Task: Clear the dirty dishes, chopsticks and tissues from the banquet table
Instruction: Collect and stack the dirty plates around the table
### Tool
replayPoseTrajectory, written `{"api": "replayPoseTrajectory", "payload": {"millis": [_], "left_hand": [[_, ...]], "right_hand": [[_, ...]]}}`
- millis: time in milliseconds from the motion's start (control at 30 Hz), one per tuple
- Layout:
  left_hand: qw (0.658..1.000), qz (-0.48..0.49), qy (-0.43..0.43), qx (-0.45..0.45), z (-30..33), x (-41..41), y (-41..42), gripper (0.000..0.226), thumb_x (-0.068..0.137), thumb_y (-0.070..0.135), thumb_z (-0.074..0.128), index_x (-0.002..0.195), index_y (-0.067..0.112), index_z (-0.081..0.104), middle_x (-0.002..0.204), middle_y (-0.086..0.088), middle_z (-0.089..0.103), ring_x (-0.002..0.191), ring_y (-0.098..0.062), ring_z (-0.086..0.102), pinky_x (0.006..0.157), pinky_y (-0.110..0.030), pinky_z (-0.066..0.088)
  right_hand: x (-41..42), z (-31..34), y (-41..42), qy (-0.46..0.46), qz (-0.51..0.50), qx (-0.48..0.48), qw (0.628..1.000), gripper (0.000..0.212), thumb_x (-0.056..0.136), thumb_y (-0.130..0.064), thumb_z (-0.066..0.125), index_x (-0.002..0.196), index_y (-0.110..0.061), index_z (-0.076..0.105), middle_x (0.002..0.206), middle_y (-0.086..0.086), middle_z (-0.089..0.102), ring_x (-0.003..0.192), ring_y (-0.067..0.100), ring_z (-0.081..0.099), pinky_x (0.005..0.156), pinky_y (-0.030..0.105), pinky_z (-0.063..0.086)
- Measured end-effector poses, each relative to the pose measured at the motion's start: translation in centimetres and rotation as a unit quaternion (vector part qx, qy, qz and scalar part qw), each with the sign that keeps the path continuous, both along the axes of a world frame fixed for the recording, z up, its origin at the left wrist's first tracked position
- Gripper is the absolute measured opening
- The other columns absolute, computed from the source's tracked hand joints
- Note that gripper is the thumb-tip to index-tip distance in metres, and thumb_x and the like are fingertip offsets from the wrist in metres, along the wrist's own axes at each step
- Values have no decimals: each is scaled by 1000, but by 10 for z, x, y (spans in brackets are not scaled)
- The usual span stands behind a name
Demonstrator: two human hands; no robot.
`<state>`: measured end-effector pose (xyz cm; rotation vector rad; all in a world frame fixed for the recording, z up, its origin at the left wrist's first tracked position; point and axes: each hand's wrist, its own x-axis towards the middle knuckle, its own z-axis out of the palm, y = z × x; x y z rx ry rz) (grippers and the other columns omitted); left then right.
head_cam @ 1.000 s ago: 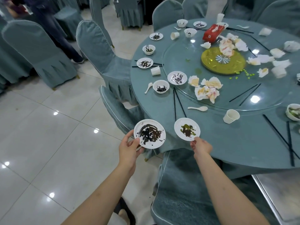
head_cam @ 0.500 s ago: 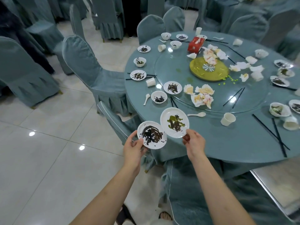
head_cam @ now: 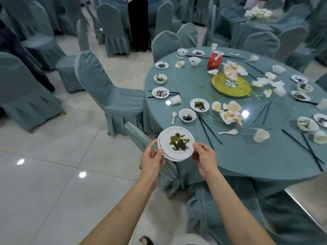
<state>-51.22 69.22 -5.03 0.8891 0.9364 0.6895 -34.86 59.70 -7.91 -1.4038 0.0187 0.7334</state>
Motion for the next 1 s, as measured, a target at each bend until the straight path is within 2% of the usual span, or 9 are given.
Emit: {"api": "replayPoseTrajectory", "payload": {"millis": [100,233,400,467,533,733,1000], "left_hand": [[1000,-4,-18,-4,-1,-10,11,43,102,5,59,139,25,58,119,-15,71,112,-26,70,79,-31,61],[1000,-14,-27,-7,-2,-13,22,44,102,3,57,142,21,56,117,-12,72,113,-26,70,81,-35,62],[999,-20,-27,-8,1,-12,35,43,103,5,57,142,24,58,117,-11,71,113,-23,69,77,-28,61],[999,-23,-25,-11,2,-10,42,42,103,5,56,139,26,58,117,-12,71,114,-23,69,80,-30,62],[999,-26,-24,-12,1,-7,50,42,103,4,56,137,27,58,113,-12,72,114,-25,69,85,-35,62],[1000,-25,-5,1,1,26,78,41,101,7,60,139,24,57,104,-1,78,104,-21,74,85,-40,63],[1000,13,21,-16,-7,110,117,43,101,3,59,139,22,57,115,-14,73,108,-24,72,80,-37,63]], "right_hand": [[-10,1,12,-1,-3,9,1000,5,93,-8,71,98,-6,72,88,11,75,80,22,66,77,36,58],[-13,1,23,-8,-12,17,1000,18,91,-4,72,109,-7,71,97,15,76,79,23,68,73,34,57],[-10,-3,35,-11,-6,15,1000,16,91,-1,71,105,-7,74,106,18,76,89,26,68,89,42,57],[-7,-4,44,-11,-6,15,1000,15,91,1,71,103,-6,74,107,19,75,91,28,67,92,45,56],[-2,-6,53,-13,1,17,1000,16,90,2,71,104,-6,74,108,20,75,92,29,67,92,45,55],[31,-8,83,-6,10,24,1000,17,90,2,70,103,-7,75,105,15,77,97,28,70,93,42,58],[109,-23,121,15,25,16,999,20,87,5,70,106,-1,74,107,21,75,89,27,68,88,40,59]]}}
